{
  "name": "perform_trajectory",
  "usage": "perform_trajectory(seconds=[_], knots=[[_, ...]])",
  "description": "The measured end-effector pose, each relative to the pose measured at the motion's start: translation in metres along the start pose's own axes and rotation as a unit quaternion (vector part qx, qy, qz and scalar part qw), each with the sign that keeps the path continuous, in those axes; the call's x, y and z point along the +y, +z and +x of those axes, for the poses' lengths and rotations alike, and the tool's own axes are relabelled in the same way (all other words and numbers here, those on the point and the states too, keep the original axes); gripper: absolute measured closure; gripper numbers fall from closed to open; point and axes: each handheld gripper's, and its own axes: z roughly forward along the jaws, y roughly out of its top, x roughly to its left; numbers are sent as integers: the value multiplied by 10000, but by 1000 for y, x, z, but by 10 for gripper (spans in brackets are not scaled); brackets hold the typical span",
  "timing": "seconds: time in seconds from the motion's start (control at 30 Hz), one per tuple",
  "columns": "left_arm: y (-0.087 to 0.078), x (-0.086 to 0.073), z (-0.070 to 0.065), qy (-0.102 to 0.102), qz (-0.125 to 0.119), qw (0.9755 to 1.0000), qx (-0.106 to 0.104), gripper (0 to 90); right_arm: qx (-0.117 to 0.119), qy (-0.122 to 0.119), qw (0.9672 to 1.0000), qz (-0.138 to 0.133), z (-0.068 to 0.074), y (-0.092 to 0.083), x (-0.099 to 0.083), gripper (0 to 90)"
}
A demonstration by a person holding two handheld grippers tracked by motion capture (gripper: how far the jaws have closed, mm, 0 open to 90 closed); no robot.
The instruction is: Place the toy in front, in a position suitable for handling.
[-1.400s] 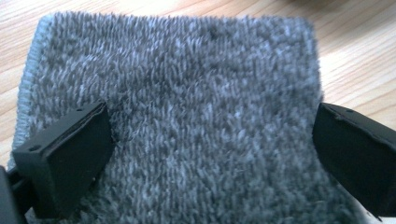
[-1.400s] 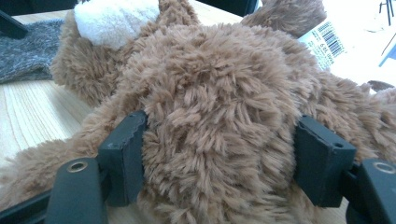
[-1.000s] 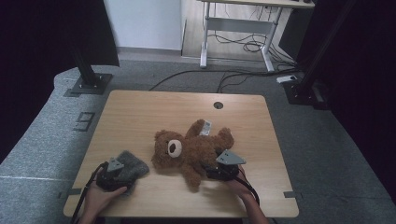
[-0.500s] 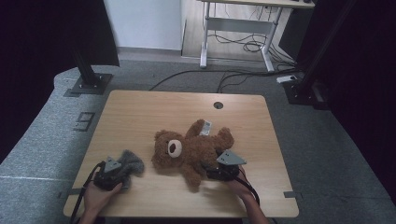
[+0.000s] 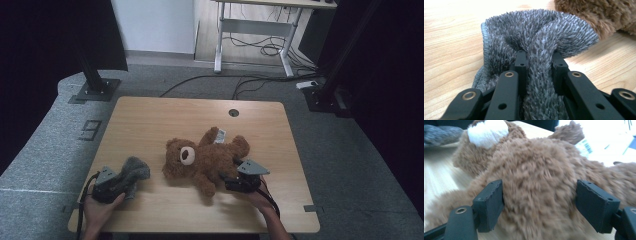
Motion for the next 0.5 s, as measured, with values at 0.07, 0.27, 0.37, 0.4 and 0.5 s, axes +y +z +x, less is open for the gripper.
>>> perform_trajectory(seconds=[0.07, 0.27, 0.37, 0.4, 0.5], knots=[[0, 0, 0, -31, -31, 10000, -32, 726, -44, 18, 10000, 42, -2, 0, 0, 209], [-2, 8, -3, -145, -324, 9990, -277, 725, -10, 160, 9973, 720, -11, 18, -11, 214], [-4, 18, -8, -104, -509, 9979, -391, 725, 14, -18, 9970, 769, -8, 23, -13, 337], [-5, 22, -9, -97, -565, 9974, -439, 724, 20, -112, 9970, 764, -7, 22, -13, 399], [-5, 35, -15, -47, -703, 9958, -580, 724, 77, -351, 9971, 674, 0, 20, -13, 521]])
